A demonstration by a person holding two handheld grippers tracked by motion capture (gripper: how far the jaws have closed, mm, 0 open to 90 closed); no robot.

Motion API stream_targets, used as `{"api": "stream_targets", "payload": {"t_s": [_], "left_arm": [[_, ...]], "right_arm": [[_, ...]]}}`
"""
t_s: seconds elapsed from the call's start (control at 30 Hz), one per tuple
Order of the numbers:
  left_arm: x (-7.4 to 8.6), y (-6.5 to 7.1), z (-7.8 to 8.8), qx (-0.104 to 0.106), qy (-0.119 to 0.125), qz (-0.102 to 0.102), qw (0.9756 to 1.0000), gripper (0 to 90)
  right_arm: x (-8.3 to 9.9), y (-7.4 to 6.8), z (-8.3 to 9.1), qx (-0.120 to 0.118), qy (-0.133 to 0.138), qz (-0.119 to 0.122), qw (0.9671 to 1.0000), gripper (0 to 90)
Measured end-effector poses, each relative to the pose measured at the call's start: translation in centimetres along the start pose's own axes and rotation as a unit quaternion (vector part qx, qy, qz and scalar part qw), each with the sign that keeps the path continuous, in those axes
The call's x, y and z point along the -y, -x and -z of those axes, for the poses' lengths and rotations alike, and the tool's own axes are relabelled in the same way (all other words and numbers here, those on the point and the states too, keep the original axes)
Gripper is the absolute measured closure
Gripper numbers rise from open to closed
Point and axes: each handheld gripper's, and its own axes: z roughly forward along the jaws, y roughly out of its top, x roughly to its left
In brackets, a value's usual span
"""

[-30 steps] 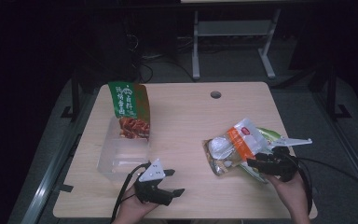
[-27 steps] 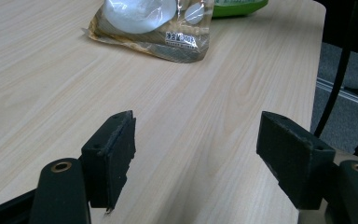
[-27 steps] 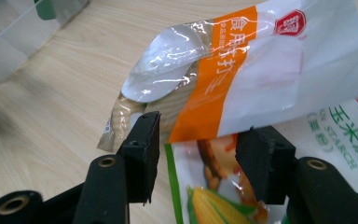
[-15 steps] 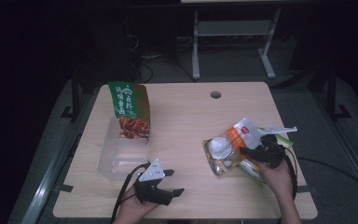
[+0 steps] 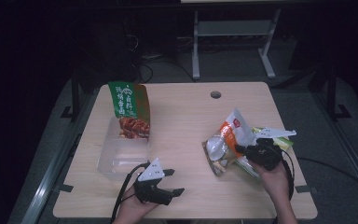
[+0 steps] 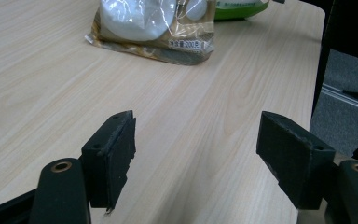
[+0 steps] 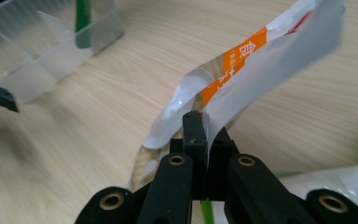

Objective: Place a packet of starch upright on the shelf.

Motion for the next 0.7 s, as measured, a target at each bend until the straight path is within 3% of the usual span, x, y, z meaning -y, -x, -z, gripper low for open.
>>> {"api": "stream_targets", "payload": {"t_s": [0.33,0.37,0.67,0.7], "left_arm": [[-0.1,-0.1,0.0,0.002,0.004,0.002,1.0,27.6],[-0.1,-0.1,0.0,-0.001,0.004,0.003,1.0,26.3],[-0.1,-0.2,0.0,-0.005,0.009,0.012,0.9999,25.1],[-0.1,-0.2,-0.1,-0.004,0.008,0.013,0.9999,25.1]], "right_arm": [[-1.6,-3.3,0.2,-0.023,0.004,0.063,0.9977,89.7],[-1.8,-3.9,0.1,-0.028,0.004,0.077,0.9966,89.7],[-2.4,-5.6,0.0,-0.066,0.005,0.115,0.9911,89.9],[-2.5,-6.1,0.1,-0.086,0.006,0.124,0.9885,89.9]]}}
